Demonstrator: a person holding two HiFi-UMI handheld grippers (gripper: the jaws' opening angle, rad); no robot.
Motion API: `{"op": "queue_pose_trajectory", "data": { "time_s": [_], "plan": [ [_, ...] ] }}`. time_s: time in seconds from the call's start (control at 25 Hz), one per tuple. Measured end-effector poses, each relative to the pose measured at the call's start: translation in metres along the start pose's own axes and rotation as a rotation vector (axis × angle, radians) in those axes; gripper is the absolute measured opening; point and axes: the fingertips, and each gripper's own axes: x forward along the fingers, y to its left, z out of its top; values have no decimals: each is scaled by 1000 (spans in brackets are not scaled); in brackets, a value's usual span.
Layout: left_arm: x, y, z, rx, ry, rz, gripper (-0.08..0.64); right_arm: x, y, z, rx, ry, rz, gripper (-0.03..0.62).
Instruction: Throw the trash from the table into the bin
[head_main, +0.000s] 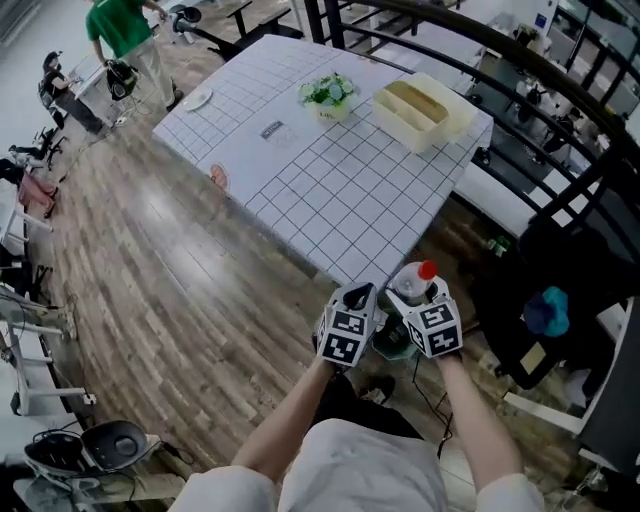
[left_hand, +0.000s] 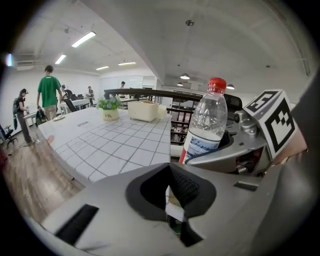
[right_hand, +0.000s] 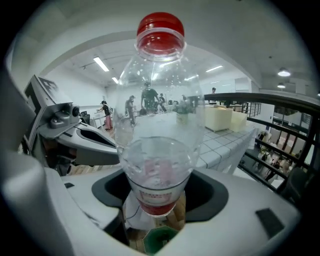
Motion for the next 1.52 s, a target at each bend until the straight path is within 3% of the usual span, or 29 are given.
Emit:
{"op": "queue_pose_trajectory", "data": {
  "time_s": [0.32, 0.52, 0.72, 0.88, 1.04, 1.28, 1.52],
  "plan": [
    [-43, -32, -74, 6, 47, 35, 26, -60, 24, -81, 45, 46, 3, 333],
    [-82, -68, -127, -39, 33, 55, 26, -89, 33, -149, 146, 72, -60, 333],
    [-110, -96, -204, 2, 52, 119, 26, -108, 60, -207, 31, 129, -45, 334],
    [-121, -111, -250, -103, 58, 139, 25, -116, 72, -246, -29, 165, -9, 334],
    [-104, -125, -276, -149, 87, 114, 25, -105, 65, -281, -33, 198, 9, 334],
    [-40, -134, -290, -18, 177, 31, 25, -74, 14, -313, -19, 186, -35, 334],
    [38, -133, -300, -39, 232, -18, 25, -16, -12, -366, 85, 220, -30, 334]
  ]
}}
